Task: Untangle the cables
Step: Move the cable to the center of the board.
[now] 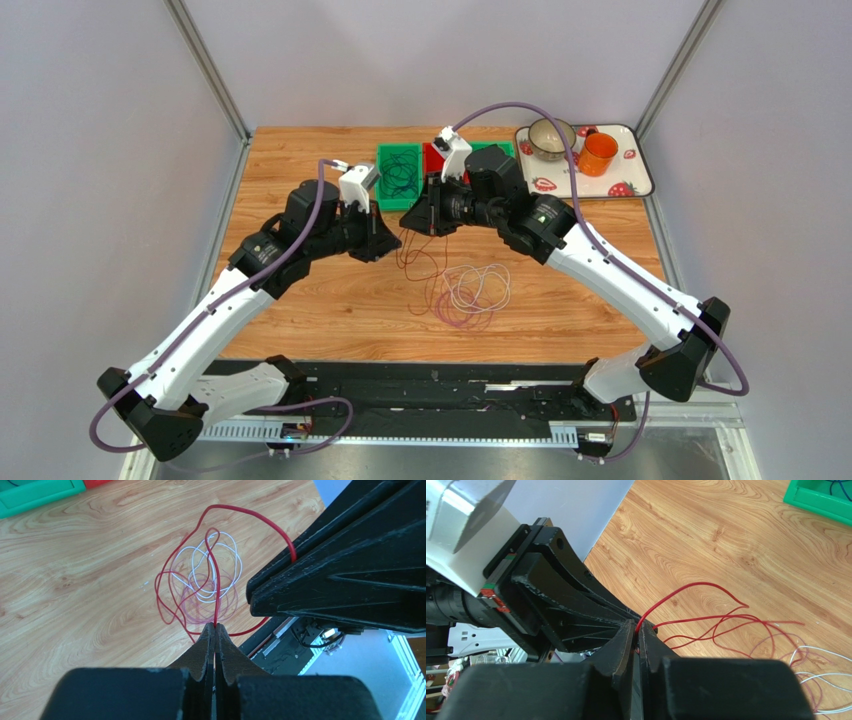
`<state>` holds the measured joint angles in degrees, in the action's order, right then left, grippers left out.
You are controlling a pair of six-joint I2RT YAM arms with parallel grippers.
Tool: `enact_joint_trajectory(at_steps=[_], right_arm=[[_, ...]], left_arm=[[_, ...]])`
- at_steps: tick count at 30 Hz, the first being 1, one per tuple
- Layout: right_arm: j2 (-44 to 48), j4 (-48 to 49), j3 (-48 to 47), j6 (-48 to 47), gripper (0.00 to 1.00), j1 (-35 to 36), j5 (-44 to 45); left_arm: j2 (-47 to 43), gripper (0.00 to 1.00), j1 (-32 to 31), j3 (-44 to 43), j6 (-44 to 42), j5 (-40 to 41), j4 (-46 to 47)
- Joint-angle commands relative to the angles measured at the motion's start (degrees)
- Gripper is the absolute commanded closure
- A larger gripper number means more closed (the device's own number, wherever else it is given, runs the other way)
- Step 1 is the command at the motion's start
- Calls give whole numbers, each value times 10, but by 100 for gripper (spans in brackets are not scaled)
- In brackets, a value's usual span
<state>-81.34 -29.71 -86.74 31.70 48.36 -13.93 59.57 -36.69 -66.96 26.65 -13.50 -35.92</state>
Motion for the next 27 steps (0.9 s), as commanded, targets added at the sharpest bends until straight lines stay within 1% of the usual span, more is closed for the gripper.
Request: enact_joint_trajectory(at_steps=[1,8,12,19,22,27], right_arm=[[2,25,-15,2,89,6,11],[0,24,0,2,87,11,20],[0,21,10,1,82,13,28],[7,19,17,2,80,17,36],[12,17,17,1,74,17,41],[21,15,16,0,59,17,41]], left_arm=[[-6,100,1,-29,-6,-14,24],[-9,100,1,-35,-7,-15,20],[-16,100,1,-41,-7,-15,16],[-17,100,1,-44,-8,-14,11],[-18,100,1,-43,-8,-14,9],[-20,100,1,-41,-12,-14,5]])
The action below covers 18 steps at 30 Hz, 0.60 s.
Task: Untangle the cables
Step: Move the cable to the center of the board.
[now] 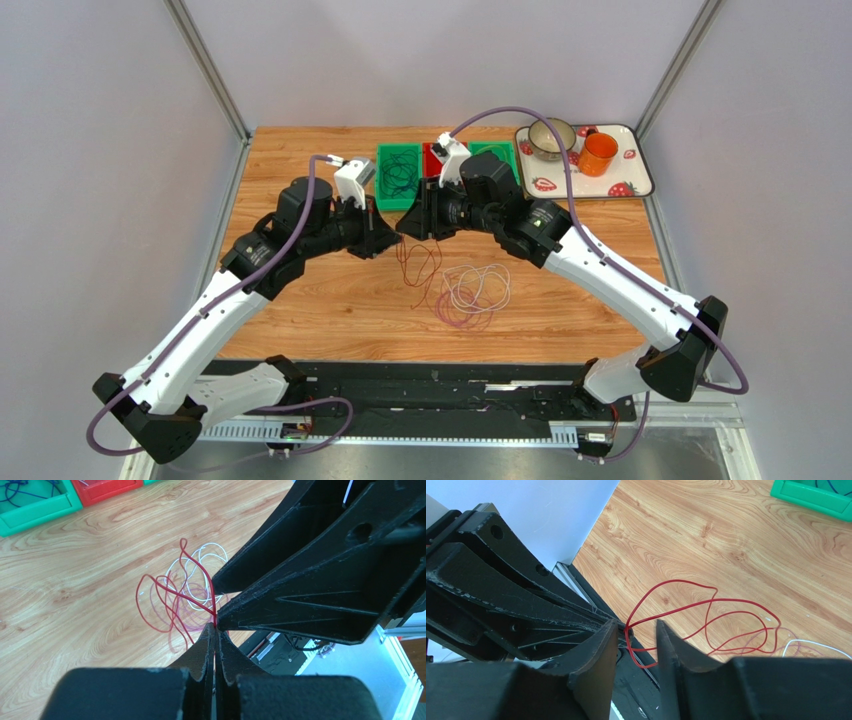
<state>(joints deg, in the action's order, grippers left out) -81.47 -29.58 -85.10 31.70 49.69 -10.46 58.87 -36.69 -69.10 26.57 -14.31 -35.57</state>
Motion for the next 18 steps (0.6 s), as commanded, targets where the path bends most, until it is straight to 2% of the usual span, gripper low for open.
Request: enact_joint_trajectory(at_steps=[1,7,18], right_arm=[[24,15,0,0,58,3,4],[14,23,7,11,55,10,-4],[-15,19,-9,16,59,22,-5]], left_arm=[[-12,100,2,-19,-11,-6,2],[-13,100,1,-17,-9,-6,3],[-19,100,1,-13,-6,-16,14]])
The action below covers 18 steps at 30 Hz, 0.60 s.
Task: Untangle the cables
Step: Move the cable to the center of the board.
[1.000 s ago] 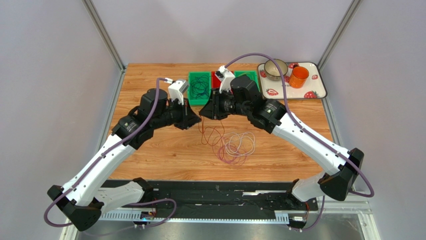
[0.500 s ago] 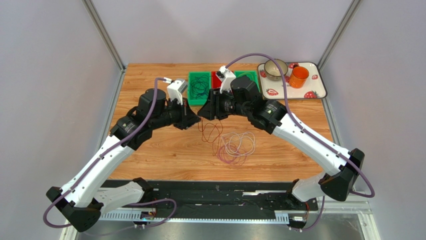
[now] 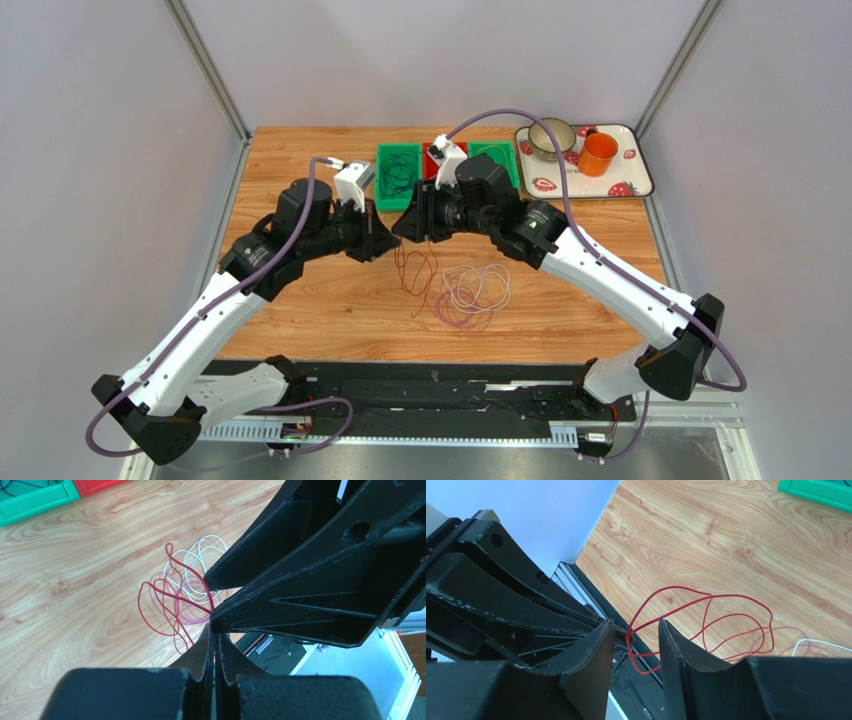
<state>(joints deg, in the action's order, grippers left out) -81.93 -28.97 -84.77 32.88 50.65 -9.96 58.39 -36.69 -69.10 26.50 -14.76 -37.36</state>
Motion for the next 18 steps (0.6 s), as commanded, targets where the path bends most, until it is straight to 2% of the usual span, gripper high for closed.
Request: enact_joint_trajectory(at_steps=[1,18], right_arm=[[-14,12,-14,4,59,11,-11],[-24,1,-27,21,64,13,-36]], left_arm=[[-19,100,1,-11,-7,-12,33],[-21,100,1,5,-13,-8,56]])
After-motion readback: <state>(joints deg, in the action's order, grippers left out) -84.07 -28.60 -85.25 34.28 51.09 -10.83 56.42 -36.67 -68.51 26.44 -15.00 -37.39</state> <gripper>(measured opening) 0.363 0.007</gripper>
